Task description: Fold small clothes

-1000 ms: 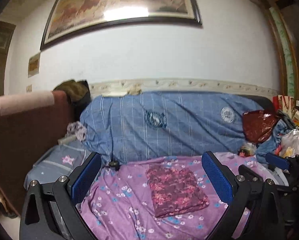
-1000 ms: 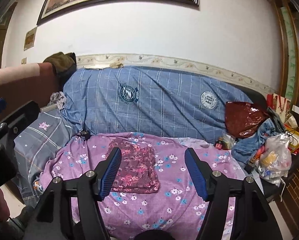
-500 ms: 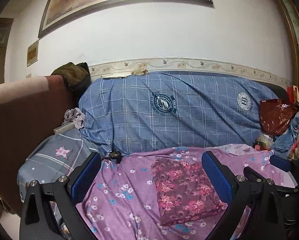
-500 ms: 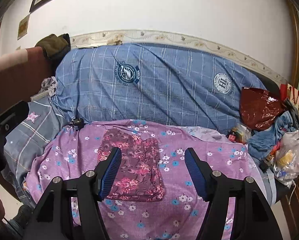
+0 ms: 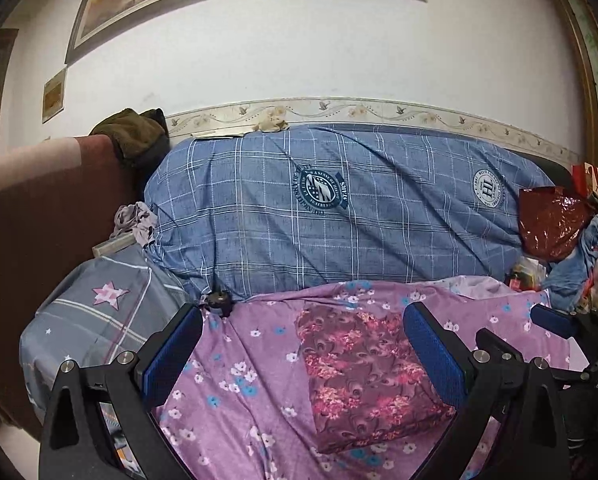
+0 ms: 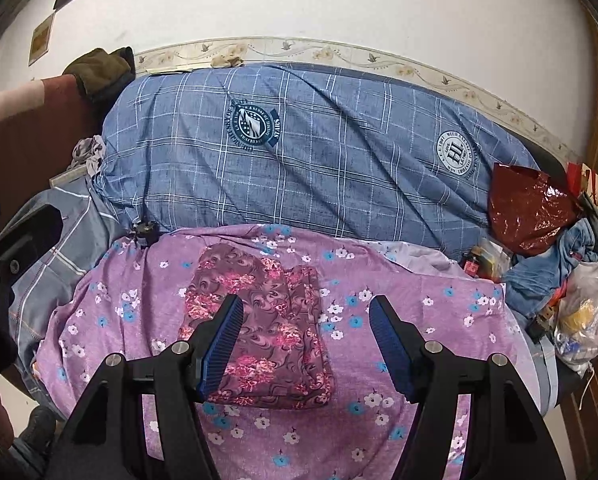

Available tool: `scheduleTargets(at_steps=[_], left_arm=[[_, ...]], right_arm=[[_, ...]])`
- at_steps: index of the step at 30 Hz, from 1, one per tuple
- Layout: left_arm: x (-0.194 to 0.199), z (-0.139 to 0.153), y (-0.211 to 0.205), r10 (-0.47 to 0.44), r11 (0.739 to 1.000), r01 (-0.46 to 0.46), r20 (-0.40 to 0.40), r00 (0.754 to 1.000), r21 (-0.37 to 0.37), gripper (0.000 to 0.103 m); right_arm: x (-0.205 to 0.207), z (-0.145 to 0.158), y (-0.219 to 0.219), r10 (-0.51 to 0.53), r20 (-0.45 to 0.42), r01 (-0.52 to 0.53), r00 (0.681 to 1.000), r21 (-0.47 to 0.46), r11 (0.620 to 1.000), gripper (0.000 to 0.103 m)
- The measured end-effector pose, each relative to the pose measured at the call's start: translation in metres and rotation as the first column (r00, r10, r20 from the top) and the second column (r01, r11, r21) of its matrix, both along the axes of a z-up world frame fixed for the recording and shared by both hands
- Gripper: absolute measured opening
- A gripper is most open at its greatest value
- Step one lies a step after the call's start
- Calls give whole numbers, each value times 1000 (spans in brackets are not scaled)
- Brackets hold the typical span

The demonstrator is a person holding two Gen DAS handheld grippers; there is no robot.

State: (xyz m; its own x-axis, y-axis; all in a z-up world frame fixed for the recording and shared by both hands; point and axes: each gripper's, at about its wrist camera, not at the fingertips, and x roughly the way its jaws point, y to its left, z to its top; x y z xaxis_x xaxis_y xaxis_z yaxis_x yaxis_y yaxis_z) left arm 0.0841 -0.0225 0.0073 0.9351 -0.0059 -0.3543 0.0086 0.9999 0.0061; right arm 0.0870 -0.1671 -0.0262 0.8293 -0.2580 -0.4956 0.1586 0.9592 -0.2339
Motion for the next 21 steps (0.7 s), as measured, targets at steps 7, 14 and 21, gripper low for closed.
scheduleTargets(at_steps=[7, 14, 21], left_arm=[[-17, 0, 6, 1, 1000, 0, 14, 1000, -13, 102], [-31, 5, 13, 2, 999, 0, 41, 999, -46, 102], [-18, -2, 9, -4, 999, 5, 39, 999, -36, 102]], right_arm=[[-13, 8, 14, 4, 19, -4, 1000, -24, 1000, 67], [-21, 16, 24, 14, 32, -12, 999, -50, 999, 67], [-12, 15, 23, 14, 31, -12, 999, -52, 999, 67]])
